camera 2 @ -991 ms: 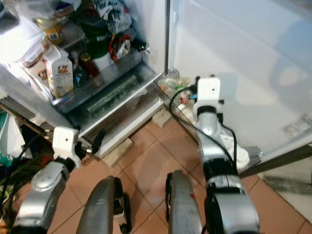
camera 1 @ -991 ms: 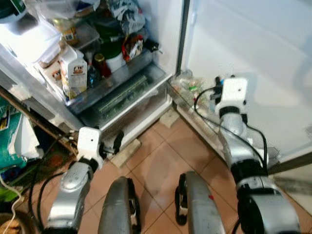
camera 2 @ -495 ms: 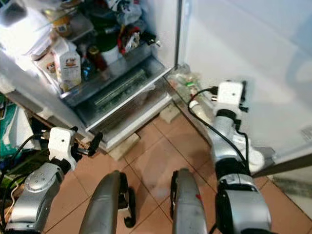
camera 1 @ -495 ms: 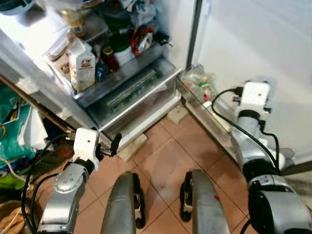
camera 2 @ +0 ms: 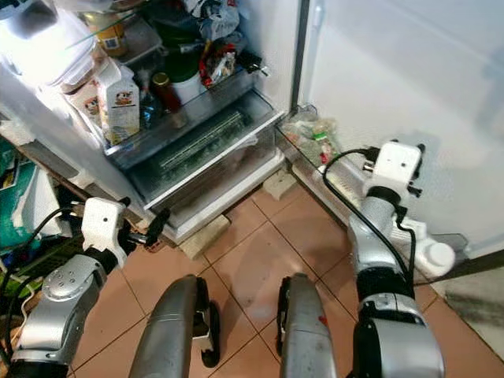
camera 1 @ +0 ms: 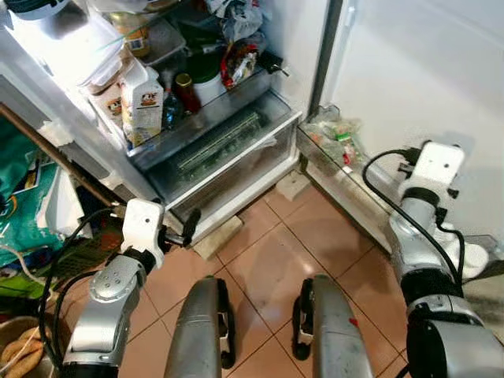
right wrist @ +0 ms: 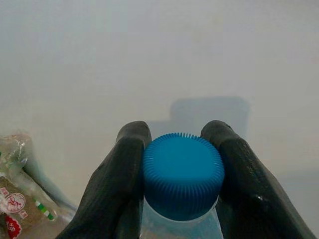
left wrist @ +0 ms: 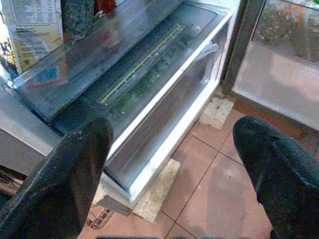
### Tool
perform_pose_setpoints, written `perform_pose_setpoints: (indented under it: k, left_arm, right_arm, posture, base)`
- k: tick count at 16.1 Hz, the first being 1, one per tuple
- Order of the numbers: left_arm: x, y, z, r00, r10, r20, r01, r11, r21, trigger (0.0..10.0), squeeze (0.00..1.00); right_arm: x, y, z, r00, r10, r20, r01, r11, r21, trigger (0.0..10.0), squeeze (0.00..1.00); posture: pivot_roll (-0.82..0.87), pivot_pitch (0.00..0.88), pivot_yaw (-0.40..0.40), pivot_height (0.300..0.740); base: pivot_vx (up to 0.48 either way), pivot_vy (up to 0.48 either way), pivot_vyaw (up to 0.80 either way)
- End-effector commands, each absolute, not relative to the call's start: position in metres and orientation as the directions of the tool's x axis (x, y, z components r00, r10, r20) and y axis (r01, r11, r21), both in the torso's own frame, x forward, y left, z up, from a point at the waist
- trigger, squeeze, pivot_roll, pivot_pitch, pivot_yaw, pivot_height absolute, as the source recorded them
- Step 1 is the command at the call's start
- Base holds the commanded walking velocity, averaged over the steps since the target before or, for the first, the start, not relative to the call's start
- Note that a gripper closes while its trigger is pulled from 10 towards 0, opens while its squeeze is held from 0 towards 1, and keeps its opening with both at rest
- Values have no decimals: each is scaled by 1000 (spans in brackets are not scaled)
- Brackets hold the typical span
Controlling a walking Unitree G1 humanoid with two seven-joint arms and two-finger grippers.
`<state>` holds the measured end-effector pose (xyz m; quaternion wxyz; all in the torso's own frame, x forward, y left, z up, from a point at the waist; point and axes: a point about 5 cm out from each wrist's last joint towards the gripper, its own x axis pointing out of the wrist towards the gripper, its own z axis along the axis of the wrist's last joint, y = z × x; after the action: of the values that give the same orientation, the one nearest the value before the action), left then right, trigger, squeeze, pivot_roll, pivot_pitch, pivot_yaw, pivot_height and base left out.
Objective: Restocking fridge
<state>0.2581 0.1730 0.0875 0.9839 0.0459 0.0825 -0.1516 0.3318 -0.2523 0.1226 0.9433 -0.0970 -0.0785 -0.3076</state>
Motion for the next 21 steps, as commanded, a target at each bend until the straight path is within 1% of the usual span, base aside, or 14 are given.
perform_pose_setpoints:
  k: [1,3,5,7,10,13,15,18,21]
  left_arm:
    - [255,178,80,934,-286,-215,308,948,76,10000,0]
    - [259,176,81,931,-297,-211,320,944,82,10000,0]
    - [262,176,82,930,-301,-211,323,943,83,10000,0]
    - [265,174,82,930,-305,-207,327,941,84,10000,0]
    - [268,173,82,931,-307,-200,328,941,85,10000,0]
    - [270,173,82,935,-299,-192,319,944,83,10000,0]
    - [273,171,80,942,-280,-185,297,952,72,10000,0]
    - [276,167,77,945,-266,-188,283,957,68,10000,0]
    - [280,159,75,946,-272,-176,285,957,53,10000,0]
  right_arm:
    - [310,-269,81,748,-664,16,655,733,-184,10000,1000]
    - [306,-277,81,726,-688,11,676,710,-198,10000,1000]
    - [306,-278,85,728,-685,31,676,710,-197,10000,1000]
    - [311,-280,98,765,-635,111,641,732,-233,10000,1000]
    - [316,-281,120,787,-579,213,616,743,-261,10000,1000]
    - [319,-276,139,814,-500,296,574,771,-276,10000,1000]
    - [318,-268,154,839,-417,350,521,803,-289,10000,1000]
    - [312,-261,164,857,-350,378,473,827,-304,10000,1000]
    - [307,-257,172,864,-312,395,450,830,-329,10000,1000]
  posture:
    - [157,279,125,651]
    - [149,272,131,651]
    - [143,268,133,651]
    - [134,258,136,651]
    - [124,242,131,651]
    - [103,217,117,651]
    - [77,195,99,651]
    - [42,170,80,651]
    - [11,149,62,651]
  base:
    - [0,0,0]
    - [0,0,0]
    - [0,0,0]
    - [0,0,0]
    - [0,0,0]
    - [0,0,0]
    - [0,0,0]
    - [0,0,0]
    - [0,0,0]
